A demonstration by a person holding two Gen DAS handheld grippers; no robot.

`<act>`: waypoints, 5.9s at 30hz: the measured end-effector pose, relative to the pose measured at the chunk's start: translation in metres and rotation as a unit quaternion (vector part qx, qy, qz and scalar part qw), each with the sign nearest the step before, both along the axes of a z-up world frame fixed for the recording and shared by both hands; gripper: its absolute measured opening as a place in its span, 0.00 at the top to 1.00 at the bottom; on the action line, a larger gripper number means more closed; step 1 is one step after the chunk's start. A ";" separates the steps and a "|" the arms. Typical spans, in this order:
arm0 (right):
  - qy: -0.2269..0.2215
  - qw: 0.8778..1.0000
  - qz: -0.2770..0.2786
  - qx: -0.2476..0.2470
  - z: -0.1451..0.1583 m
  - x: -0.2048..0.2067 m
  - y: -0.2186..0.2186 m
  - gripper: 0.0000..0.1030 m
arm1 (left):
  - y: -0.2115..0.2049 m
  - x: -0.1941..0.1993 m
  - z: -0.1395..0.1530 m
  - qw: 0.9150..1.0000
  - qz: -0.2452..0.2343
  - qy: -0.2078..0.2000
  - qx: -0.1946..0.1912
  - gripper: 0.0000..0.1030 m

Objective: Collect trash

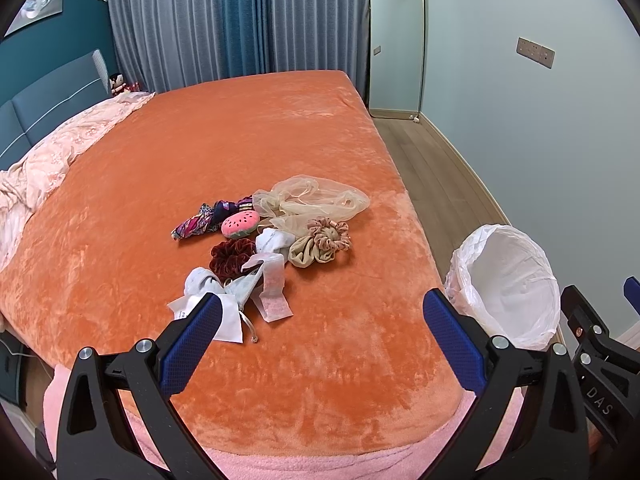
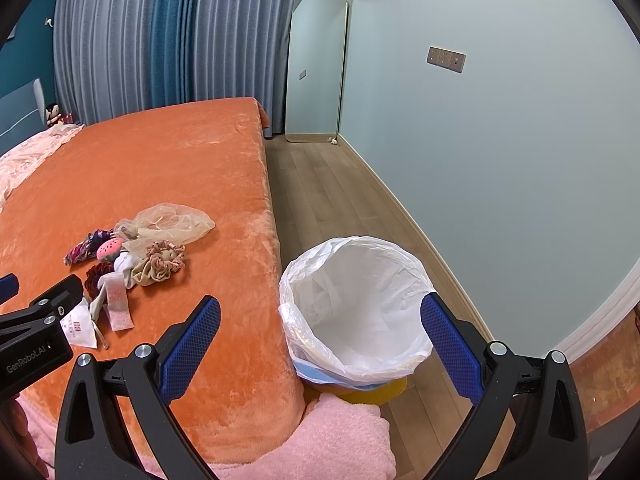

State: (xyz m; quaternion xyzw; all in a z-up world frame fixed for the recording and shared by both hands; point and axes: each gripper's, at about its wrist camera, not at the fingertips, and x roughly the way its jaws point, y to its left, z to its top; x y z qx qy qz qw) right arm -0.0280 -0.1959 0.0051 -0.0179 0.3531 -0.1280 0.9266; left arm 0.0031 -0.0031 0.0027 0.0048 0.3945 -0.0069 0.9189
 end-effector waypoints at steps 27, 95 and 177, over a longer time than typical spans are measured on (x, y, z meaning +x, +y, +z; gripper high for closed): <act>-0.003 0.998 0.054 0.032 -0.023 0.021 0.068 0.07 | 0.098 0.018 -0.052 0.996 0.081 0.023 -0.010 0.07; 0.127 0.961 0.180 0.168 -0.135 0.132 0.192 0.74 | 0.197 0.069 -0.204 0.953 0.132 0.218 -0.164 0.16; -0.016 0.963 0.115 0.241 -0.035 0.136 0.076 0.99 | 0.088 0.091 -0.054 0.988 -0.026 0.091 -0.126 0.92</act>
